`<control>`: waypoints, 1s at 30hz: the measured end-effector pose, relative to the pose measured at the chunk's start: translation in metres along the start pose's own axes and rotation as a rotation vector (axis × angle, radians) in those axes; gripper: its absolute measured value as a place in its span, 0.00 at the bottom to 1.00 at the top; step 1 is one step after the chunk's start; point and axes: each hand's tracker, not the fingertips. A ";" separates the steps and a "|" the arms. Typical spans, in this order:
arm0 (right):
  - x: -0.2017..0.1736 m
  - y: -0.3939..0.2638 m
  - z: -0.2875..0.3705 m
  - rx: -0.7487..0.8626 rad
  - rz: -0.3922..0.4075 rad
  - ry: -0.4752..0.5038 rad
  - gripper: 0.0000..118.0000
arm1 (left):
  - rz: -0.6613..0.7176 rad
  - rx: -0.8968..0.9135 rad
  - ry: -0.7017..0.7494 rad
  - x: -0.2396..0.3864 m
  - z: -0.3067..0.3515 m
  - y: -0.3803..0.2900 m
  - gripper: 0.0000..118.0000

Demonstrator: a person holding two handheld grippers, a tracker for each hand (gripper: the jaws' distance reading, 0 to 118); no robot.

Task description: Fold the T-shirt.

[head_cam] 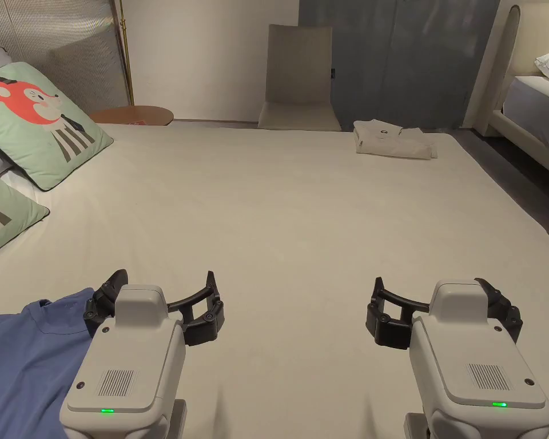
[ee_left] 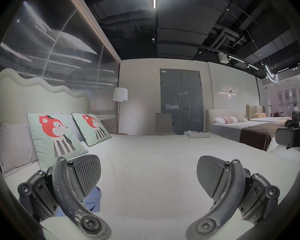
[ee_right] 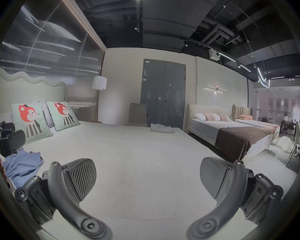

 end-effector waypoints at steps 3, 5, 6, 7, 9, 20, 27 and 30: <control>0.000 -0.002 -0.002 0.001 0.001 0.001 1.00 | 0.000 -0.001 0.000 0.000 0.000 0.000 0.93; -0.001 -0.002 -0.002 0.002 0.001 0.004 1.00 | -0.002 -0.001 0.000 0.000 0.000 0.000 0.93; -0.001 -0.002 -0.002 0.002 0.001 0.007 1.00 | -0.002 -0.001 -0.001 0.000 0.000 0.000 0.93; -0.001 -0.002 -0.002 0.001 0.001 0.009 1.00 | -0.001 -0.003 -0.003 0.000 0.000 0.001 0.93; -0.001 0.000 -0.001 0.001 0.001 0.012 1.00 | 0.000 -0.003 -0.003 0.000 0.000 0.001 0.93; -0.002 0.002 0.000 -0.010 0.024 -0.030 0.01 | -0.005 0.000 0.018 0.008 0.000 0.004 0.00; 0.003 0.004 -0.003 -0.018 -0.001 -0.022 0.01 | 0.003 -0.009 0.010 0.008 -0.001 0.002 0.00; -0.005 0.008 -0.006 -0.015 -0.003 0.004 0.01 | 0.003 -0.009 0.029 -0.002 0.002 0.004 0.00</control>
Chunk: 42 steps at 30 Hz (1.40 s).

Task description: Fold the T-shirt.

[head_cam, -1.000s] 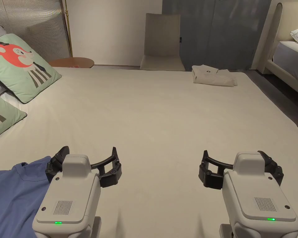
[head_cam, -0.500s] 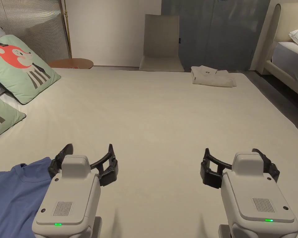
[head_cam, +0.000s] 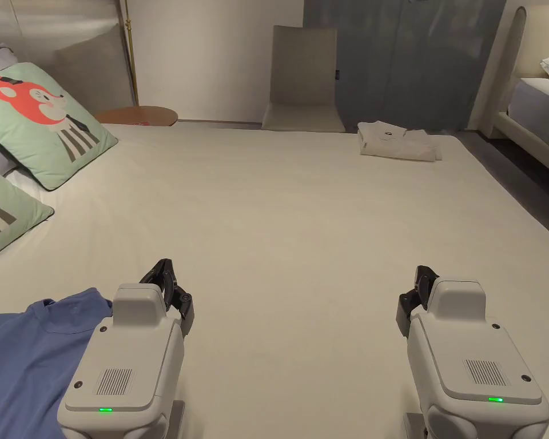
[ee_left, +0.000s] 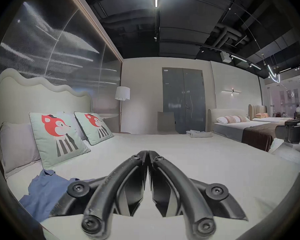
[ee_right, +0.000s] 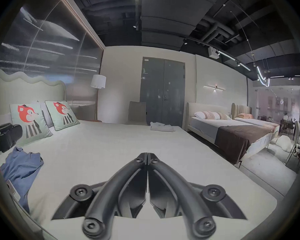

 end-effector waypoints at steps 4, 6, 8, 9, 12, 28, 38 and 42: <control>-0.031 0.005 -0.009 0.005 -0.003 0.088 0.01 | -0.016 -0.003 0.075 -0.029 0.010 0.004 0.00; -0.053 0.006 -0.014 0.011 -0.007 0.151 0.01 | -0.024 -0.004 0.129 -0.049 0.018 0.005 0.00; -0.079 0.006 -0.020 0.012 -0.007 0.215 0.01 | -0.031 -0.003 0.191 -0.073 0.027 0.007 0.00; -0.091 0.006 -0.022 0.012 -0.004 0.246 0.01 | -0.038 -0.004 0.219 -0.084 0.033 0.008 0.00; -0.133 0.009 -0.022 0.017 0.006 0.346 0.01 | -0.058 -0.013 0.306 -0.120 0.051 0.010 0.00; -0.273 0.010 -0.001 0.004 0.033 0.675 0.01 | -0.093 -0.069 0.609 -0.233 0.148 0.010 0.00; -0.267 0.010 -0.009 -0.002 0.037 0.664 0.01 | -0.004 -0.200 0.497 -0.231 0.114 0.001 0.00; -0.259 0.011 -0.014 -0.006 0.032 0.649 0.01 | 0.041 -0.409 0.433 -0.229 0.075 -0.009 0.11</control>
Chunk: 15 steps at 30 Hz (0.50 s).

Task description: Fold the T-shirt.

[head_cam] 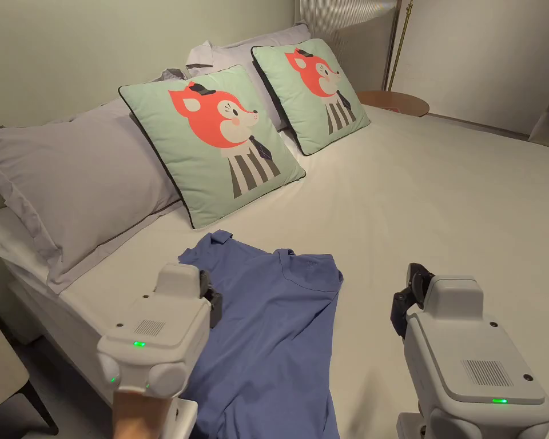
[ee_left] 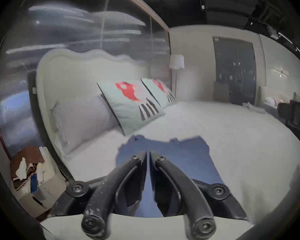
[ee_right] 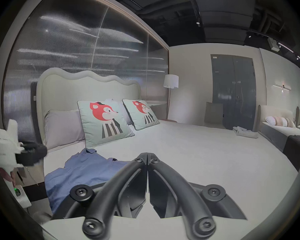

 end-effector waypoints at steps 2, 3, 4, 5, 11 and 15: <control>0.004 -0.001 -0.001 -0.003 -0.002 -0.010 0.01 | -0.006 -0.108 -0.036 0.011 -0.020 -0.002 0.46; 0.007 -0.001 -0.001 -0.004 -0.002 -0.014 0.01 | -0.015 -0.183 -0.048 0.015 -0.031 -0.003 0.60; 0.012 -0.006 -0.007 -0.007 -0.002 -0.017 0.01 | -0.011 -0.231 -0.061 0.019 -0.041 -0.006 0.72; 0.014 -0.007 -0.009 -0.010 -0.001 -0.021 0.01 | -0.017 -0.288 -0.074 0.023 -0.051 -0.010 0.81; 0.023 -0.012 -0.009 -0.034 -0.001 -0.039 0.01 | -0.005 -0.471 -0.085 0.048 -0.092 -0.036 0.84; 0.033 -0.017 -0.012 -0.049 0.001 -0.049 0.01 | -0.015 -0.546 -0.089 0.060 -0.104 -0.054 0.71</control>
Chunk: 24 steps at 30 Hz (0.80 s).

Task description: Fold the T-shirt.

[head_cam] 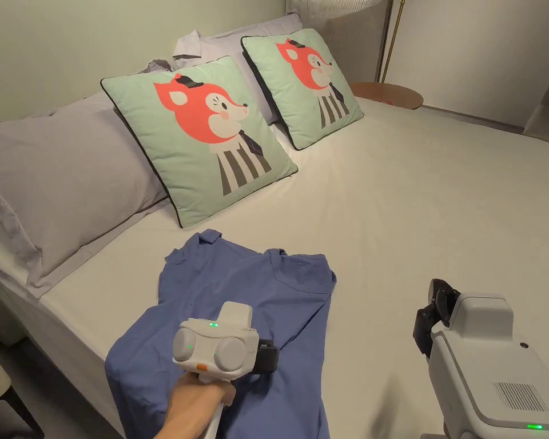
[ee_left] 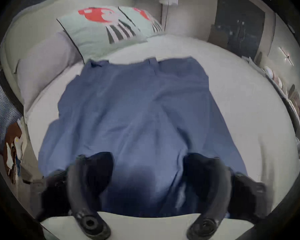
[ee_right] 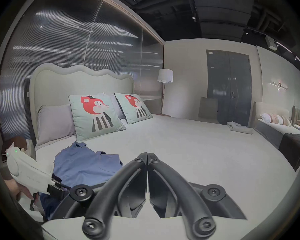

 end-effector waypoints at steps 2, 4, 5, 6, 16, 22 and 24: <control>0.005 -0.006 -0.001 -0.003 -0.001 -0.007 0.01 | -0.021 0.066 0.028 0.006 0.012 -0.006 0.51; 0.010 -0.007 -0.001 -0.008 -0.003 -0.015 0.01 | -0.053 0.056 0.018 0.008 0.016 -0.006 0.20; 0.010 -0.003 0.004 -0.008 -0.006 -0.017 0.01 | -0.057 0.056 0.004 0.008 0.017 -0.007 0.06; 0.011 -0.001 0.008 -0.008 -0.011 -0.019 0.01 | -0.058 0.054 0.002 0.005 0.017 -0.007 0.06; 0.042 0.009 0.036 0.043 -0.024 -0.059 0.01 | -0.019 0.299 -0.144 0.017 0.116 0.031 0.06; 0.074 0.011 0.065 0.083 -0.043 -0.122 0.01 | -0.117 0.480 -0.281 0.070 0.183 0.080 0.06; 0.088 0.013 0.078 0.094 -0.046 -0.154 0.01 | -0.162 0.520 -0.347 0.094 0.202 0.094 0.06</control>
